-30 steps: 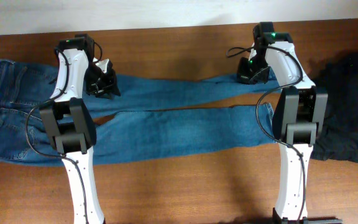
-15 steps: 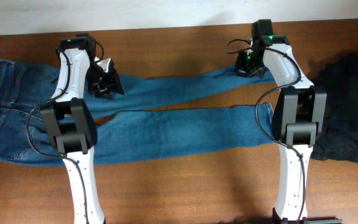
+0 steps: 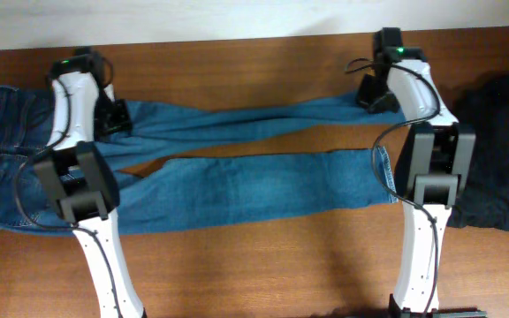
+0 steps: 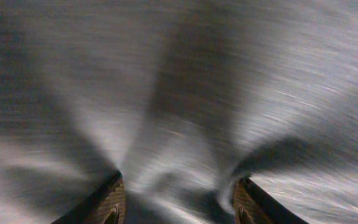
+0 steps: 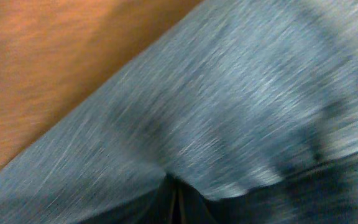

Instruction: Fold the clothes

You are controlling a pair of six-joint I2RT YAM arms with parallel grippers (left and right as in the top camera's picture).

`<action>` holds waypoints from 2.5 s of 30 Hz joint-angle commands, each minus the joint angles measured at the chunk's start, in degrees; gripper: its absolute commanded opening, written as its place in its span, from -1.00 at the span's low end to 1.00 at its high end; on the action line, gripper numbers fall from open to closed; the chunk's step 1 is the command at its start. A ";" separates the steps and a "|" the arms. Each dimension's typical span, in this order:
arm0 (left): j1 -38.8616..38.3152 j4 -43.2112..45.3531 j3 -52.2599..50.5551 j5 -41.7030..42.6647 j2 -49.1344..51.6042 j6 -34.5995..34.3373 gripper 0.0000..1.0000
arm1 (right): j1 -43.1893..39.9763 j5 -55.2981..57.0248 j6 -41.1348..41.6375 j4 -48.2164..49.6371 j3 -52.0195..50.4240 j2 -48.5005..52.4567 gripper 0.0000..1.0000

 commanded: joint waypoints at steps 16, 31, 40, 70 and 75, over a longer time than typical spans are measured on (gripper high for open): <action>4.37 -10.91 20.94 -5.64 4.94 -1.33 0.07 | -5.97 3.76 -0.74 -30.88 39.28 5.14 -0.31; -5.55 -18.75 24.06 13.38 4.94 6.27 -0.75 | 8.87 -23.50 -14.75 -38.16 40.17 4.66 -0.38; -15.56 -18.75 24.06 14.58 4.83 8.33 -0.77 | 19.87 -18.91 -13.20 -38.16 30.56 4.57 -0.67; -24.28 -18.75 23.41 14.43 15.45 8.31 -0.75 | 20.11 -13.53 -12.87 -22.84 14.51 4.74 -0.56; -23.61 -18.75 23.41 11.43 15.45 8.31 -0.74 | 17.51 -10.43 -12.85 -22.40 8.17 4.74 -0.56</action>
